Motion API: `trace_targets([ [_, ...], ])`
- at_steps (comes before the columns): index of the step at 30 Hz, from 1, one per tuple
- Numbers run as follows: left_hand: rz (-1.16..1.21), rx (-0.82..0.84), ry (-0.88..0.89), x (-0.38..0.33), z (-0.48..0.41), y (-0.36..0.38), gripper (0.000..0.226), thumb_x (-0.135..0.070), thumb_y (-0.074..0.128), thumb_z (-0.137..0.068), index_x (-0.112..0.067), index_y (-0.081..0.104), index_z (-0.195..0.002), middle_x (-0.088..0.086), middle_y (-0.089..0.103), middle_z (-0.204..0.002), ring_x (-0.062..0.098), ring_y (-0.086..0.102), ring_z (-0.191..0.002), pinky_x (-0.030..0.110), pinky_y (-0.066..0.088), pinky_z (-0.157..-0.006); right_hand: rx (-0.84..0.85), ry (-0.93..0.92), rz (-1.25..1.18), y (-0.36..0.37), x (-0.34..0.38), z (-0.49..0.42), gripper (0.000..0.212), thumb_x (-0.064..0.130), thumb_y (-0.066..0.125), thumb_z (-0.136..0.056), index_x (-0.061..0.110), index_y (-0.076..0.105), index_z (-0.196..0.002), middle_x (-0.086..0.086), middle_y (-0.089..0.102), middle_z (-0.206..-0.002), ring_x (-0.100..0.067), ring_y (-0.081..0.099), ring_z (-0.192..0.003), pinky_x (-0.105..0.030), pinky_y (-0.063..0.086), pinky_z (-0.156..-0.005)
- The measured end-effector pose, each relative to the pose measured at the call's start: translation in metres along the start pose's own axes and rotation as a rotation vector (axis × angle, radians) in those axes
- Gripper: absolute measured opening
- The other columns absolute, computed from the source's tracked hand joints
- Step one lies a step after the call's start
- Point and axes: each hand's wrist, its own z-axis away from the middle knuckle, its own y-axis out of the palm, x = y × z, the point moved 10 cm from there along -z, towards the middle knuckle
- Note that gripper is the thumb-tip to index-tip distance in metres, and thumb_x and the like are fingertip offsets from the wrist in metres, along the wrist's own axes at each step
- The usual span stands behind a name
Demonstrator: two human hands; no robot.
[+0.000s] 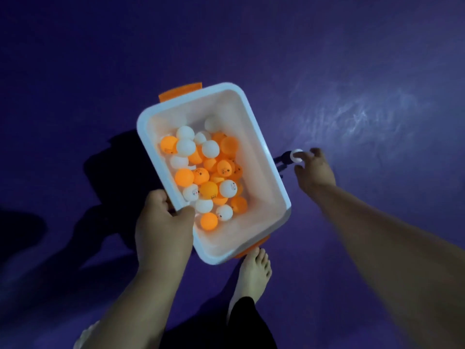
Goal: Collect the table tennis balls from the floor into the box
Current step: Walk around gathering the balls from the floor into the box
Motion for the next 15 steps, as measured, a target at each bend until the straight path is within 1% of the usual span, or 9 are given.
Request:
trace_targets([
  [3,0.007,-0.024,-0.005,0.009,-0.012,0.011,0.023,-0.017,0.065,-0.083,-0.021,0.056,-0.103,-0.006,0.066,-0.093,0.013,0.063,-0.082,0.029,0.05,-0.061,0.123,-0.024,0.07,0.029,-0.004,-0.032,0.051,0.011,0.047,-0.093,0.028,0.042,-0.14,-0.007,0.009,-0.158,-0.033,0.036,-0.134,-0.041,0.04,-0.099],
  [4,0.009,-0.034,-0.003,0.012,-0.015,0.012,0.023,-0.017,0.065,-0.083,-0.021,0.056,-0.104,-0.006,0.067,-0.093,0.012,0.063,-0.082,0.027,0.048,-0.059,0.173,-0.035,0.1,0.039,-0.005,-0.037,0.054,0.01,0.048,-0.092,0.029,0.038,-0.142,-0.006,0.005,-0.158,-0.032,0.032,-0.136,-0.04,0.037,-0.102],
  [5,0.009,-0.045,-0.005,0.015,-0.017,0.012,0.023,-0.016,0.065,-0.083,-0.021,0.056,-0.104,-0.006,0.067,-0.094,0.01,0.062,-0.081,0.025,0.047,-0.058,0.213,-0.047,0.12,0.047,-0.005,-0.039,0.057,0.008,0.049,-0.091,0.027,0.037,-0.143,-0.006,0.006,-0.158,-0.033,0.031,-0.136,-0.039,0.036,-0.104],
  [6,0.01,-0.055,-0.01,0.018,-0.018,0.012,0.024,-0.016,0.065,-0.083,-0.02,0.056,-0.104,-0.006,0.067,-0.094,0.009,0.062,-0.081,0.024,0.046,-0.057,0.231,-0.055,0.126,0.052,-0.006,-0.038,0.057,0.004,0.05,-0.09,0.024,0.039,-0.142,-0.009,0.011,-0.156,-0.035,0.036,-0.133,-0.038,0.037,-0.103],
  [7,0.01,-0.065,-0.018,0.021,-0.018,0.01,0.024,-0.015,0.065,-0.083,-0.02,0.056,-0.105,-0.006,0.067,-0.095,0.009,0.062,-0.081,0.023,0.045,-0.057,0.224,-0.059,0.12,0.053,-0.007,-0.035,0.056,0.001,0.049,-0.088,0.021,0.042,-0.14,-0.012,0.02,-0.15,-0.038,0.044,-0.125,-0.037,0.04,-0.099],
  [9,0.004,-0.084,-0.039,0.023,-0.015,0.004,0.024,-0.015,0.065,-0.083,-0.019,0.056,-0.106,-0.005,0.067,-0.095,0.009,0.062,-0.081,0.022,0.045,-0.057,0.14,-0.044,0.064,0.04,-0.007,-0.024,0.053,-0.001,0.047,-0.087,0.021,0.046,-0.136,-0.016,0.034,-0.136,-0.04,0.055,-0.106,-0.036,0.045,-0.087],
  [11,0.001,-0.105,-0.064,0.025,-0.008,-0.004,0.024,-0.016,0.065,-0.083,-0.018,0.056,-0.105,-0.004,0.067,-0.095,0.014,0.063,-0.083,0.026,0.049,-0.062,-0.015,-0.034,-0.071,0.01,0.005,-0.004,0.048,0.009,0.051,-0.088,0.026,0.048,-0.133,-0.013,0.047,-0.125,-0.036,0.059,-0.096,-0.034,0.045,-0.078],
  [13,0.018,-0.124,-0.094,0.023,0.001,-0.013,0.023,-0.017,0.065,-0.083,-0.019,0.057,-0.105,-0.002,0.068,-0.096,0.018,0.064,-0.084,0.031,0.052,-0.066,-0.165,-0.097,-0.255,-0.027,0.031,0.026,0.042,0.024,0.058,-0.087,0.029,0.05,-0.127,-0.004,0.06,-0.107,-0.024,0.059,-0.083,-0.029,0.042,-0.07],
  [15,0.031,-0.132,-0.11,0.018,0.011,-0.02,0.021,-0.017,0.064,-0.083,-0.017,0.057,-0.103,-0.002,0.067,-0.094,0.014,0.062,-0.079,0.025,0.047,-0.059,-0.234,-0.206,-0.45,-0.064,0.064,0.062,0.037,0.035,0.064,-0.082,0.029,0.055,-0.118,0.01,0.061,-0.082,-0.014,0.057,-0.071,-0.025,0.043,-0.065],
])
